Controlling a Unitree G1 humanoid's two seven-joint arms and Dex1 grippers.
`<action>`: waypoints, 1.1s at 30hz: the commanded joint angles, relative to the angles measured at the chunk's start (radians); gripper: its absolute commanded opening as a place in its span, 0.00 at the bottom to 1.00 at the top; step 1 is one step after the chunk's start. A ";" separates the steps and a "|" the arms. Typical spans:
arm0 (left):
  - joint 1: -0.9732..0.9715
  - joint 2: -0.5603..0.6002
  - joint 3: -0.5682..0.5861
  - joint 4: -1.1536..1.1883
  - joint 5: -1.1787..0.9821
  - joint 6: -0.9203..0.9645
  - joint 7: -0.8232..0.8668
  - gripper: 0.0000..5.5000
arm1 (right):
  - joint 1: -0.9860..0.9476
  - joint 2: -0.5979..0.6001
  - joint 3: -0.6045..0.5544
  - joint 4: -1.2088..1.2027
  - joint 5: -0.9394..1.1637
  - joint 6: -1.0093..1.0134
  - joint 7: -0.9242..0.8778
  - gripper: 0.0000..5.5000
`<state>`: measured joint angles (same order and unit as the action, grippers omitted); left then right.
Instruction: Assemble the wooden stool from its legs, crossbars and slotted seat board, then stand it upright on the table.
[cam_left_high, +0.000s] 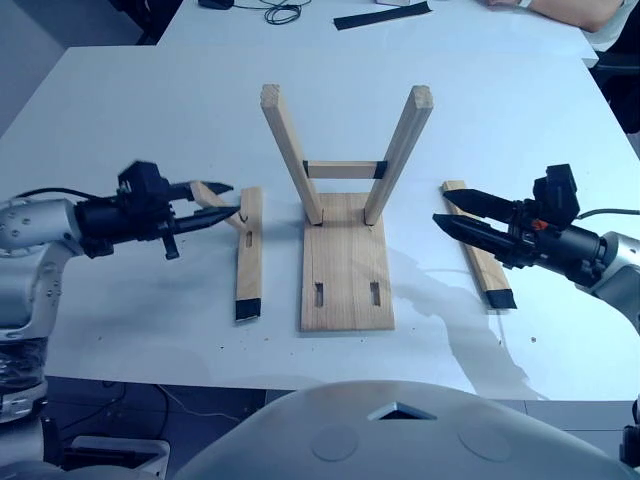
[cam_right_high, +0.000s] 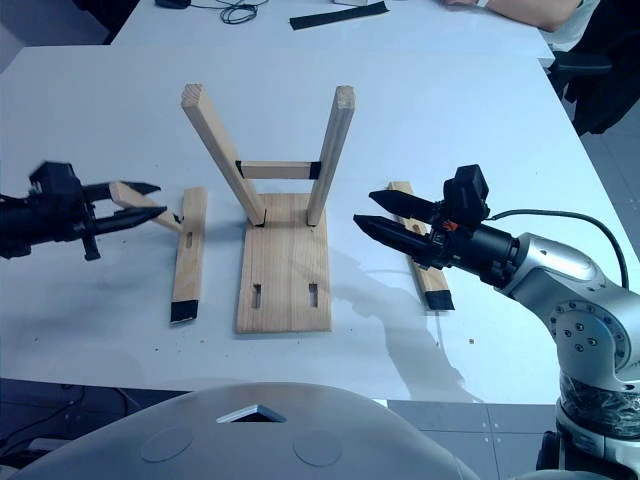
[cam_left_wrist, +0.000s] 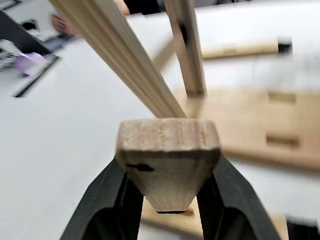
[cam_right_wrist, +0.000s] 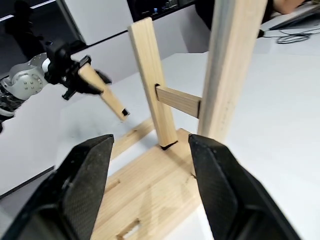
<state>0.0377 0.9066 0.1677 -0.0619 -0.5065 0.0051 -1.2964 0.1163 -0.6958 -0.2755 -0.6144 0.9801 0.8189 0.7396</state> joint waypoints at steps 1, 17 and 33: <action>-0.058 -0.051 -0.030 0.161 0.029 -0.157 -0.114 0.24 | 0.015 -0.001 0.026 -0.019 -0.032 -0.026 -0.007 0.50; -0.054 -0.087 -0.077 0.280 0.064 -0.298 -0.171 0.24 | 0.004 -0.019 0.090 0.012 -0.092 -0.055 0.024 0.50; -0.109 -0.011 -0.140 0.306 0.072 -0.179 -0.254 0.24 | 0.021 -0.001 0.099 0.002 -0.101 -0.067 -0.001 0.50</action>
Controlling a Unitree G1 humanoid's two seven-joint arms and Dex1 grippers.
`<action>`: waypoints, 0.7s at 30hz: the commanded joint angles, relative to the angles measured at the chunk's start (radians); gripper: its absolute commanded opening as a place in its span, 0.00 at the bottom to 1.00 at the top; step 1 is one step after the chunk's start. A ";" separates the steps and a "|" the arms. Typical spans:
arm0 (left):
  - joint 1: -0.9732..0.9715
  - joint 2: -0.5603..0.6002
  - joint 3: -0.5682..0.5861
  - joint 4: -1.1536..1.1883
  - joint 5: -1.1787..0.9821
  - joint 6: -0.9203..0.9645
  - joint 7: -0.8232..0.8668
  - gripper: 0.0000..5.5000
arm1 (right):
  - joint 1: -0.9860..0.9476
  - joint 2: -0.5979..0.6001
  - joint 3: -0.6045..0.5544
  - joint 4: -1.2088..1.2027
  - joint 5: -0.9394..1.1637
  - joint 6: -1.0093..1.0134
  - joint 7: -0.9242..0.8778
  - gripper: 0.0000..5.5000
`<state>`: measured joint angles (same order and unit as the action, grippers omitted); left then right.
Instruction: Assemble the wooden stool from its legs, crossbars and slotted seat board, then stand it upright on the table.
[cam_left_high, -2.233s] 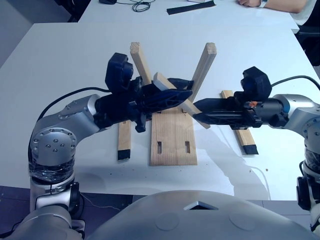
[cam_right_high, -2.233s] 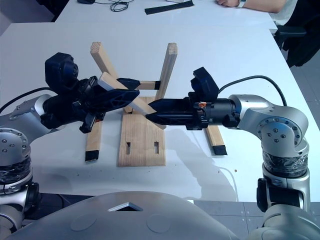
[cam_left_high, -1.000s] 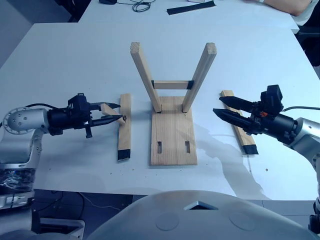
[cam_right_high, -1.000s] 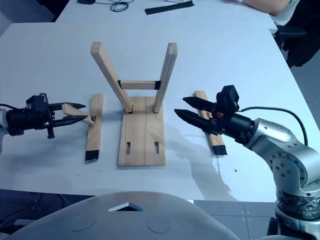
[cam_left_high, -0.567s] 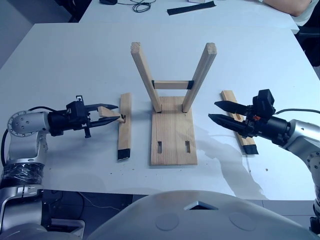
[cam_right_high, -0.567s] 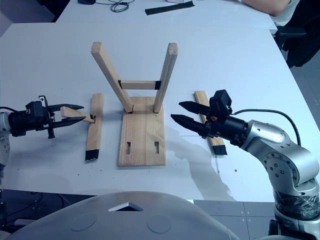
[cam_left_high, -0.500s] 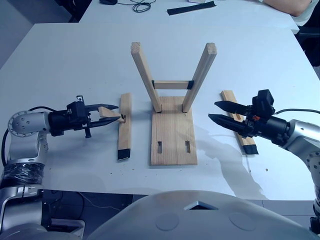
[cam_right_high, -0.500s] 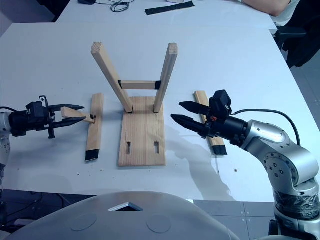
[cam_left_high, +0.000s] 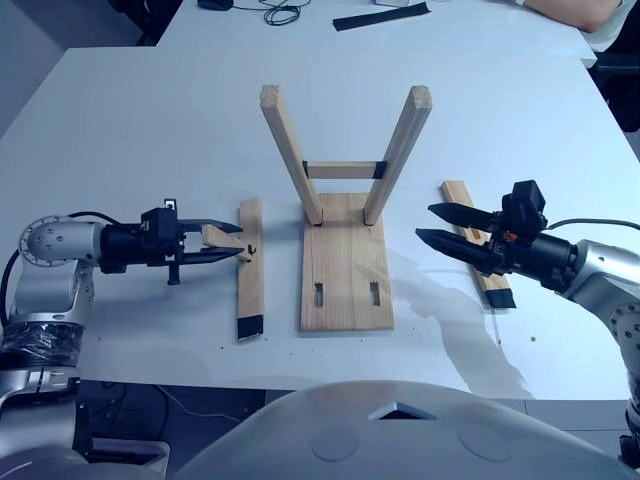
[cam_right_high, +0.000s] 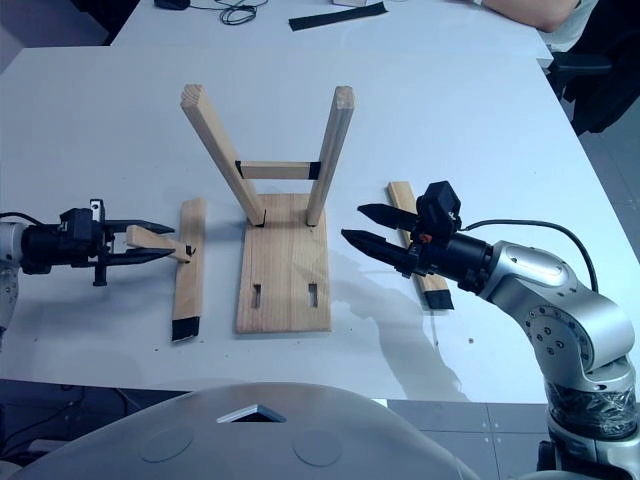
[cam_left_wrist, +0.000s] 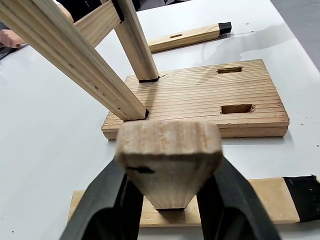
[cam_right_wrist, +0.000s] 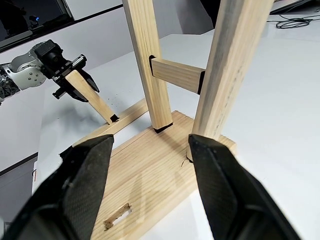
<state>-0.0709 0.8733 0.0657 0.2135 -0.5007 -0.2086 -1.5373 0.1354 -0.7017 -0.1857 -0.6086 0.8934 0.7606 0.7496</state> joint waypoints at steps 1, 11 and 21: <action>-0.006 0.023 -0.045 0.028 0.069 0.048 -0.014 0.24 | 0.003 0.005 0.011 -0.004 -0.016 -0.011 -0.012 0.50; -0.024 0.011 -0.109 -0.048 0.063 0.190 0.020 0.24 | -0.014 -0.013 0.062 0.013 -0.063 -0.020 0.005 0.50; 0.075 -0.008 -0.120 -0.079 0.076 0.198 0.081 0.24 | -0.038 -0.033 0.091 0.037 -0.097 -0.018 0.042 0.50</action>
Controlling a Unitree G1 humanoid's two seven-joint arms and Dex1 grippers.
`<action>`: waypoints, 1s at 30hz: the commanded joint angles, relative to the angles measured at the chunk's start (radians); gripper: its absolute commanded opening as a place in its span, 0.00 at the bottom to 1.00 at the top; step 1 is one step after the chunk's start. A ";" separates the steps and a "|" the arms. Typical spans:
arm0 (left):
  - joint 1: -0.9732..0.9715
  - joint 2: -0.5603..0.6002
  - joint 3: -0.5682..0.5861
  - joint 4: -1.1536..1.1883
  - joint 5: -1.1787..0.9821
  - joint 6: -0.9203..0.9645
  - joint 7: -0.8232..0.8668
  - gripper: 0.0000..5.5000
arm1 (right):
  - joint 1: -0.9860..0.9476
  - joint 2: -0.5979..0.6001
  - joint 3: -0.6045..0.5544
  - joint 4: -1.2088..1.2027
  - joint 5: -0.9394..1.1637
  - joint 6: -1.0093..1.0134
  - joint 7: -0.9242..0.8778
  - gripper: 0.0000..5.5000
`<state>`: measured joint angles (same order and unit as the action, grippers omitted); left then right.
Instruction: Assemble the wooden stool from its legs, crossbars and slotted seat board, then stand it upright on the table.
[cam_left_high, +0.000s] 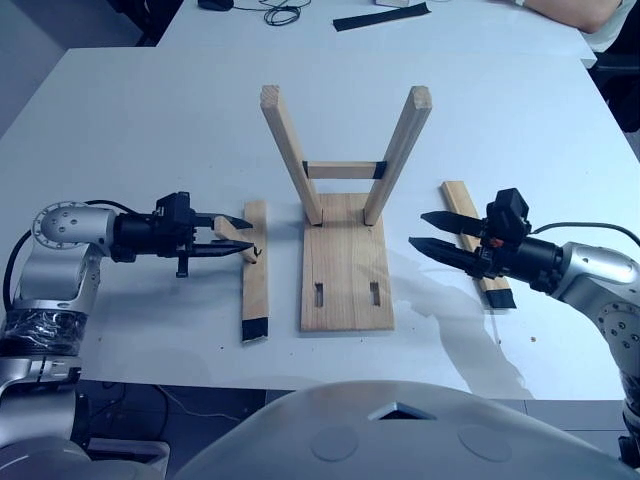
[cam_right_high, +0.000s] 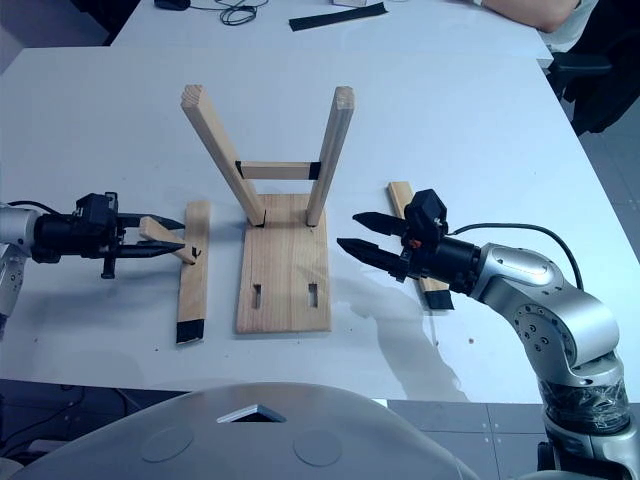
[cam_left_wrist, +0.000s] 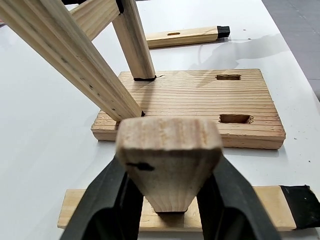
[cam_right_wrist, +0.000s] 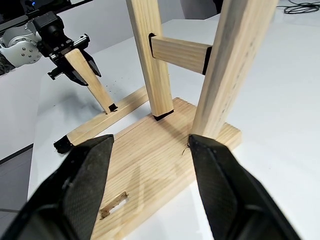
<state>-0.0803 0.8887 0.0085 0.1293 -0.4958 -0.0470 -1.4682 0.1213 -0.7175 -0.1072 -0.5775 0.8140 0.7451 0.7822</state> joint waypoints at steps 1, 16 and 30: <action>0.087 -0.024 -0.068 -0.001 0.071 0.040 0.015 0.24 | -0.027 -0.018 0.018 0.008 -0.023 -0.003 0.012 0.50; 0.126 -0.132 -0.091 0.109 0.143 -0.021 0.122 0.56 | -0.038 -0.018 0.069 0.008 -0.068 -0.005 0.024 0.50; 0.107 -0.171 -0.052 0.095 0.098 -0.010 0.149 0.80 | -0.050 -0.026 0.098 0.029 -0.122 -0.024 0.054 0.50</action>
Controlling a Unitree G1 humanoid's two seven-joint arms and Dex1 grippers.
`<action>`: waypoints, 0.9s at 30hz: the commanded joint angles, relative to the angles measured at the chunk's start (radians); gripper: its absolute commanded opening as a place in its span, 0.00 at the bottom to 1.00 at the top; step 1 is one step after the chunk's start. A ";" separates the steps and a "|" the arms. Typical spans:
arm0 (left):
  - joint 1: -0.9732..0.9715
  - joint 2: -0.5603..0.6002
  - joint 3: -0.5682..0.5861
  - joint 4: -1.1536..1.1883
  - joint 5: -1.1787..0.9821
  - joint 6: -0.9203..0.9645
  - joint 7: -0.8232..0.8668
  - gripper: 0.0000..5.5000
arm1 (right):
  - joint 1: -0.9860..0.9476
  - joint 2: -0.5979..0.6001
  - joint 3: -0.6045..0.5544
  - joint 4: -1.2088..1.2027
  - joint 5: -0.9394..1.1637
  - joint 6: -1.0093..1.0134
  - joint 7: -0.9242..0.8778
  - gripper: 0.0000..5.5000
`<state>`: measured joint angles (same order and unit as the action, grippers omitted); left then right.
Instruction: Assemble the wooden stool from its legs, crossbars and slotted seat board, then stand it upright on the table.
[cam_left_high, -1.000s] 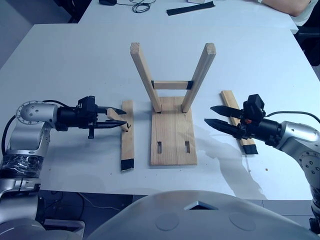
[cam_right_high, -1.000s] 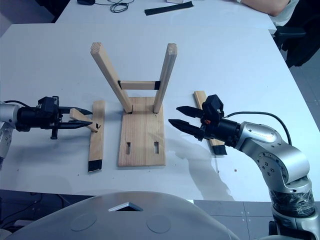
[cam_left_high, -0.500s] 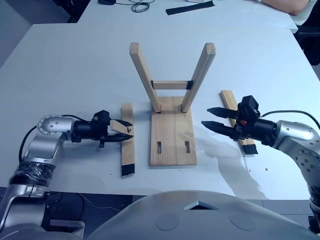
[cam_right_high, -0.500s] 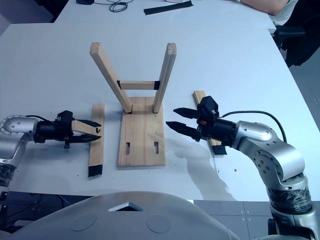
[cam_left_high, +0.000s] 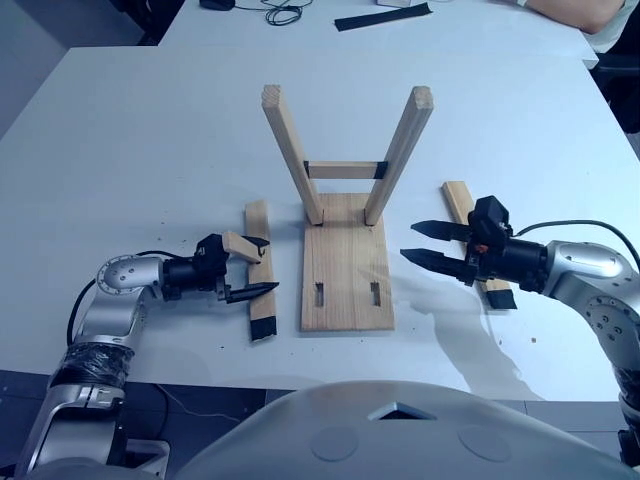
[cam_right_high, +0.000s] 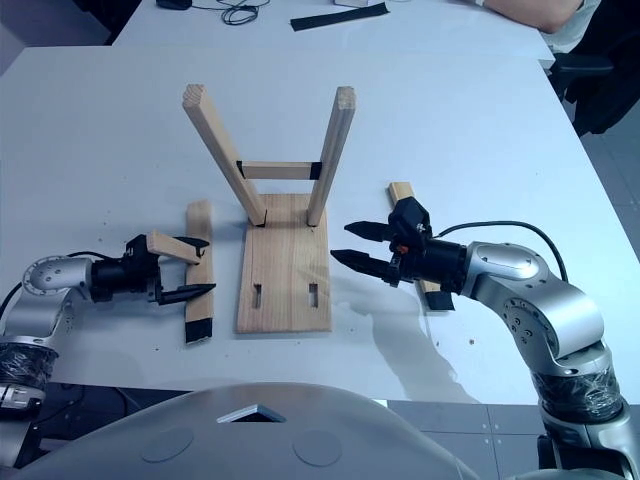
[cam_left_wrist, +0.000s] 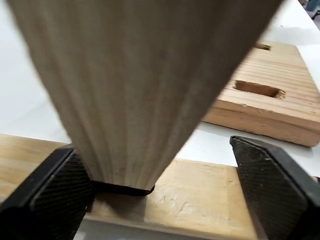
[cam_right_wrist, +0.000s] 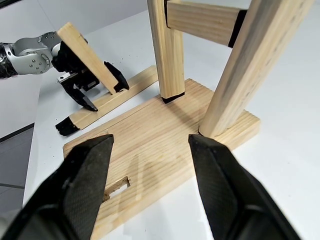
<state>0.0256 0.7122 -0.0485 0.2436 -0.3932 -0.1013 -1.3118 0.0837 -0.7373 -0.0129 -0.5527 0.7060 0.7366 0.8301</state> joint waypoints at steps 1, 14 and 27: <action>-0.006 0.004 0.010 -0.032 -0.014 0.060 -0.006 0.80 | -0.014 -0.005 0.005 0.006 -0.016 -0.018 0.008 0.50; -0.061 -0.010 0.057 -0.123 -0.070 0.179 0.005 0.80 | 0.000 0.000 0.025 0.004 -0.035 -0.045 0.013 0.50; -0.101 -0.013 0.102 -0.136 -0.112 0.249 0.017 0.80 | 0.004 0.007 0.033 0.008 -0.057 -0.059 0.019 0.50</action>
<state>-0.0557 0.6960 0.0369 0.1216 -0.4928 0.1246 -1.3014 0.0878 -0.7308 0.0146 -0.5450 0.6600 0.6869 0.8489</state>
